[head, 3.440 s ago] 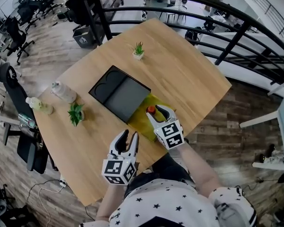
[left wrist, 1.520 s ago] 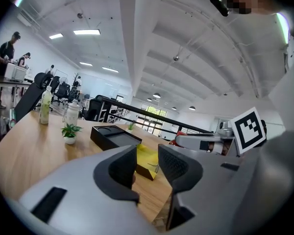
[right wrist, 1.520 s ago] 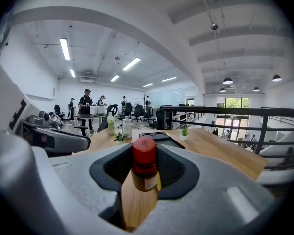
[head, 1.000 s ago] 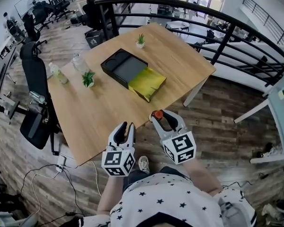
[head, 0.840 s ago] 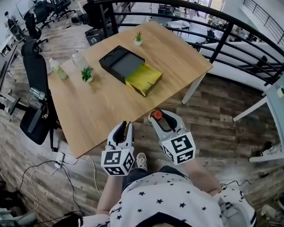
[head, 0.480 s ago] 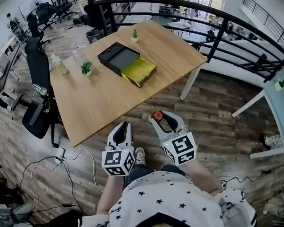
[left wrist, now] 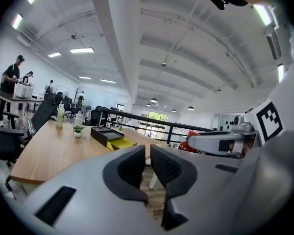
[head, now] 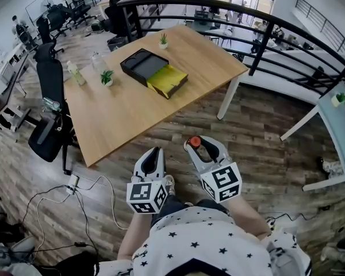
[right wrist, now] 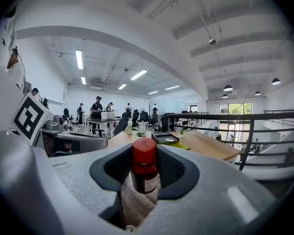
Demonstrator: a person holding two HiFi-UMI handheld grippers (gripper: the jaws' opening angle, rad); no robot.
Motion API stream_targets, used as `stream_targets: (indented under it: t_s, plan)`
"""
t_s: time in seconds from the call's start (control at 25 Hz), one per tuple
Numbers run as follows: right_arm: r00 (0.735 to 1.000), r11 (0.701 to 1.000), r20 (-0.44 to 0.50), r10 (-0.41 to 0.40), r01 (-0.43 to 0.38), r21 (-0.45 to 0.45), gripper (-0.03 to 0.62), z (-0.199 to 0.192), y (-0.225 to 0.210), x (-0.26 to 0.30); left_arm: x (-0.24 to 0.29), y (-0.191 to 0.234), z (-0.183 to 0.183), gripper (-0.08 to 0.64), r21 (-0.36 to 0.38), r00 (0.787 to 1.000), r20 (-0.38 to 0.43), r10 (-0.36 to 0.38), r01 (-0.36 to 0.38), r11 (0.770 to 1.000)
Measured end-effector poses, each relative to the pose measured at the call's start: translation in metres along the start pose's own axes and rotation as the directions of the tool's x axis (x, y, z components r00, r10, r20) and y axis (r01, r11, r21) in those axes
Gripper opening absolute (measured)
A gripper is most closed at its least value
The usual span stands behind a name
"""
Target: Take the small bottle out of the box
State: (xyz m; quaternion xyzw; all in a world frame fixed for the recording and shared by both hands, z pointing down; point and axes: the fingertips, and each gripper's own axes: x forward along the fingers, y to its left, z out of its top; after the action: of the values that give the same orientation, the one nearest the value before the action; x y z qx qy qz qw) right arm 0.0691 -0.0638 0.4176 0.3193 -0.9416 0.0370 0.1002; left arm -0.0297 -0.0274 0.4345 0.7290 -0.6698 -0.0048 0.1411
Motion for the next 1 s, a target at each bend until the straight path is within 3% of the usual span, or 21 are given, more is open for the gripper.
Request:
stream_targets:
  t_s: [1.0]
  plan:
    - [1.0,1.0,0.007,-0.009,0.009,-0.002,0.141,-0.011,0.02,-0.03,-0.028,-0.019,-0.007,0.008,0.012,1.0,0.004,-0.01,0.01,1.0]
